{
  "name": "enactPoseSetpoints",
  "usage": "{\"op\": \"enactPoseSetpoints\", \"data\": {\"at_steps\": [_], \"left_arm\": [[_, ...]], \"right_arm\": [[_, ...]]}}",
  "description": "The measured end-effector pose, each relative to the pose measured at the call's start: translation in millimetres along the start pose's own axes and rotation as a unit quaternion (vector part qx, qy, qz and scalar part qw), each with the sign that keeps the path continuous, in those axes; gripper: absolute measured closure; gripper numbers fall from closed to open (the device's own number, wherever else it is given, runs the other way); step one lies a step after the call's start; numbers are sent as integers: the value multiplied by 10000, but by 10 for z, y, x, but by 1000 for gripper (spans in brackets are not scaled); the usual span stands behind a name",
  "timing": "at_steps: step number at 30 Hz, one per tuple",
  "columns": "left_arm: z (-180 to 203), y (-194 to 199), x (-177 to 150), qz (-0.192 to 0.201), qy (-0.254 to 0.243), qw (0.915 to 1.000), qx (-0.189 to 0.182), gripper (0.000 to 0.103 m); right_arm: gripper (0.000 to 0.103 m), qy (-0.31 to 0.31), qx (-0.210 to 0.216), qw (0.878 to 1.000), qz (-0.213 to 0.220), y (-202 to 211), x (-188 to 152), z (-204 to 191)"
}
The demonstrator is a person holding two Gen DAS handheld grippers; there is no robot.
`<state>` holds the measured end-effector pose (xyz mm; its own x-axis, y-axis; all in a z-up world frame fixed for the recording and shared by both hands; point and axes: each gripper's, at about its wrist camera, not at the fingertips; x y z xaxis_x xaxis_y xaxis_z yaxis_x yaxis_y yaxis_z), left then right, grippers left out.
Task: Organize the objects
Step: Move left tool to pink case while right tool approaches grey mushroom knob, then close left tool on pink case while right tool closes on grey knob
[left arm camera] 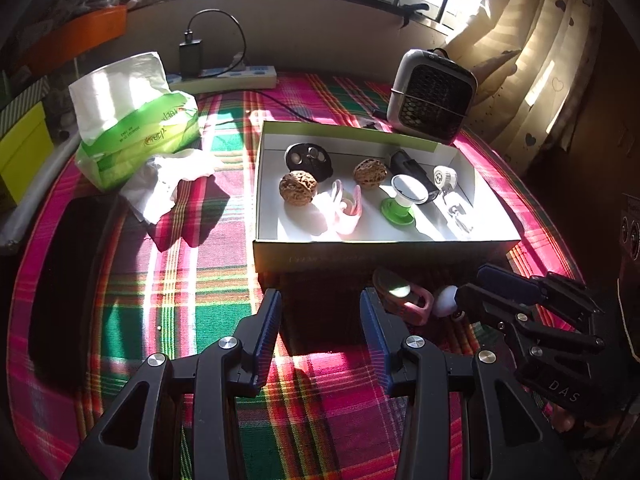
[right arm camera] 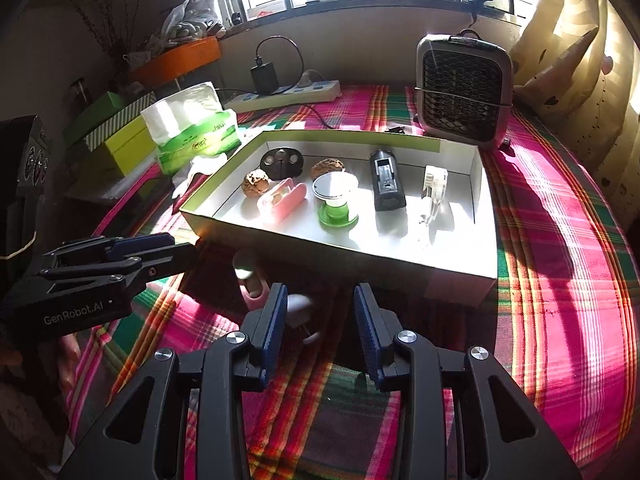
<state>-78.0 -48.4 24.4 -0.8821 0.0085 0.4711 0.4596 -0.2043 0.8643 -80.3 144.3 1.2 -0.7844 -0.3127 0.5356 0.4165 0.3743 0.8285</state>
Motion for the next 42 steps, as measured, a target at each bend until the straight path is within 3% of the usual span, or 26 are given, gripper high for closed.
{"op": "enactPoseSetpoints", "data": {"at_steps": [6,24,30,42], "left_arm": [[-33,-15,-43,-46,56,9999,-94,64],[-112,-67,-53,-146,99,9996,-217,64],[-146,-81,-60,-169,136,9995,-237,64],[-148,-99,-56,-225,115,9992,-309,64]], "right_arm": [[67,96,139,9998,-117,-79,-22,-53],[67,296,27,9990,-345,-217,16,-113],[78,374,20,9986,-368,-225,17,-141],[78,342,-63,9990,-267,-224,140,-116]]}}
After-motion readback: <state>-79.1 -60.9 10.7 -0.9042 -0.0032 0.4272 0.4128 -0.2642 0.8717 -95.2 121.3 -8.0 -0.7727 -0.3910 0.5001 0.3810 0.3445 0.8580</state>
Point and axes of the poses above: each gripper's, at about its wrist camera, not at the fingertips, and y roughly against the way its jaws point, z to its right, x to its top, and after that the axes turned 10 degrees about -z, right-handed
